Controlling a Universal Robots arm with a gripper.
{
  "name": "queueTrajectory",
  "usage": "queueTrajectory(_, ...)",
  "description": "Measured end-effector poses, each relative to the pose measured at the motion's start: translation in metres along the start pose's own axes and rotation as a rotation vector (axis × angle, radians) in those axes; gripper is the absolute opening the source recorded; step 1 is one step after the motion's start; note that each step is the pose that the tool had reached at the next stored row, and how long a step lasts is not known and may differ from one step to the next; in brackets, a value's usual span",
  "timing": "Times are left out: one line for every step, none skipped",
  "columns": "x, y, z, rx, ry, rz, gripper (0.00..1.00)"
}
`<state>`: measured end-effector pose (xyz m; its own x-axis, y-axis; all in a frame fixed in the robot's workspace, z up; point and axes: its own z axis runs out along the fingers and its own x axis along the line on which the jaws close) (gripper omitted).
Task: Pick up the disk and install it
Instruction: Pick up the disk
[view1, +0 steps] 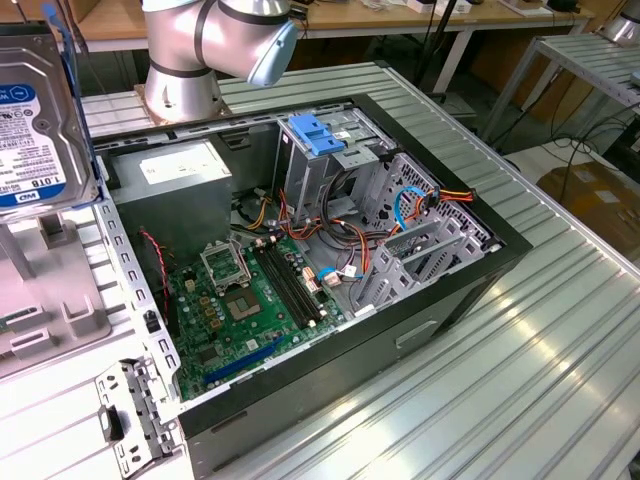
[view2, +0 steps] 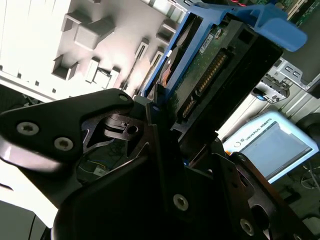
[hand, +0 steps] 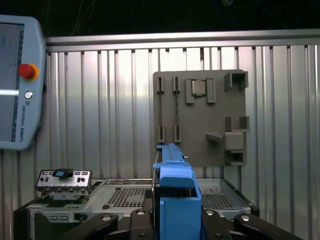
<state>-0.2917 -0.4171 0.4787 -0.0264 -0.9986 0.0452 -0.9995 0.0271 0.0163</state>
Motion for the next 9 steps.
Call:
queueTrajectory(0.0003, -0.0005, 0.0001, 0.0, 0.0, 0.0, 0.36)
queueTrajectory(0.0006, -0.001, 0.0001, 0.0, 0.0, 0.0, 0.36)
queueTrajectory(0.0009, -0.0014, 0.0002, 0.0001, 0.0, 0.0, 0.36)
queueTrajectory(0.0012, -0.0019, 0.0003, 0.0002, -0.0001, 0.0, 0.36)
queueTrajectory(0.0014, -0.0023, 0.0004, 0.0002, -0.0001, 0.0, 0.36)
queueTrajectory(0.0017, -0.0029, 0.0003, 0.0, 0.0, 0.0, 0.36)
queueTrajectory(0.0019, -0.0034, 0.0004, 0.0, 0.0, 0.0, 0.36)
queueTrajectory(0.0022, -0.004, 0.0005, 0.0, 0.0, 0.0, 0.36)
queueTrajectory(0.0025, -0.0045, 0.0006, 0.0001, 0.0, 0.0, 0.36)
